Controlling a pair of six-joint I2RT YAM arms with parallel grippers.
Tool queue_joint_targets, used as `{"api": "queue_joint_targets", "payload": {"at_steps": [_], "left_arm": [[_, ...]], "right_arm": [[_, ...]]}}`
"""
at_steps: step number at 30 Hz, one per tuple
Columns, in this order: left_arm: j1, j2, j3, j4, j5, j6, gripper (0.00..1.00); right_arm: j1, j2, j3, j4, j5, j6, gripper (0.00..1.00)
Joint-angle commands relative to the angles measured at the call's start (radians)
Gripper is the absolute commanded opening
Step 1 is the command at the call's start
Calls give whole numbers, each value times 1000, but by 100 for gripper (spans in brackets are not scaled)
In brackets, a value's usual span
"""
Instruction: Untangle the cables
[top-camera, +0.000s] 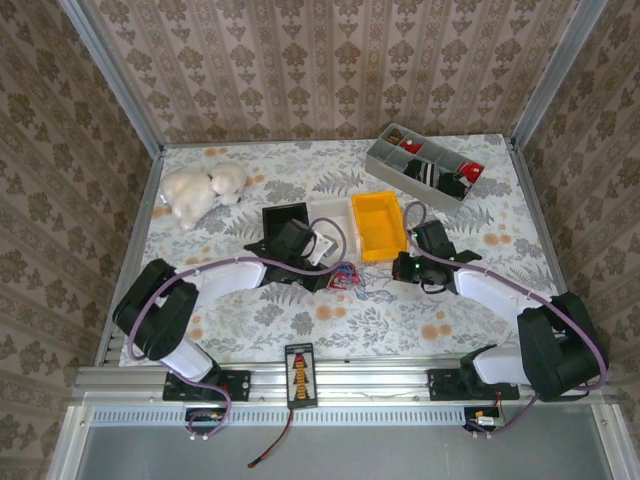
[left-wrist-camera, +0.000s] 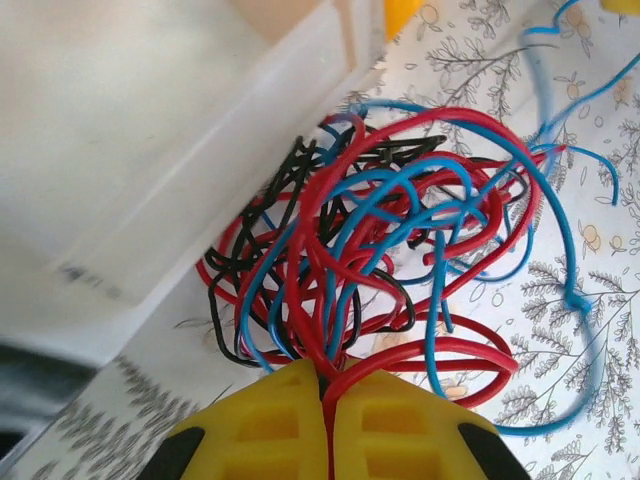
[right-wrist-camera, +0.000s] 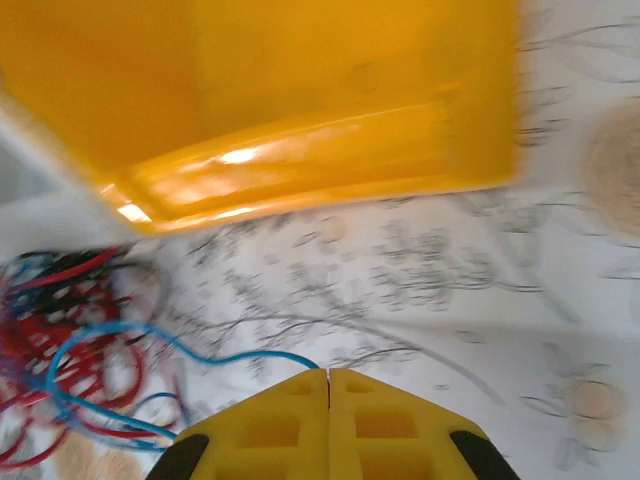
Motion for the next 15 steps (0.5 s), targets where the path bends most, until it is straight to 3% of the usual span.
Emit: {"api": "queue_joint_targets", "payload": {"at_steps": [1,8,15], "left_arm": [[48,-74,-70,17,19,-41,0],[89,-172,-146,-8,-131,-128,0],[89,-179,-175,-81,-305,-200,0]], "right_arm": [[-68,-16,-3,-111,115,104,0],[-206,-55,-7,-244,264,245,0],[-431,-142,-6,-342,349,237,0]]}}
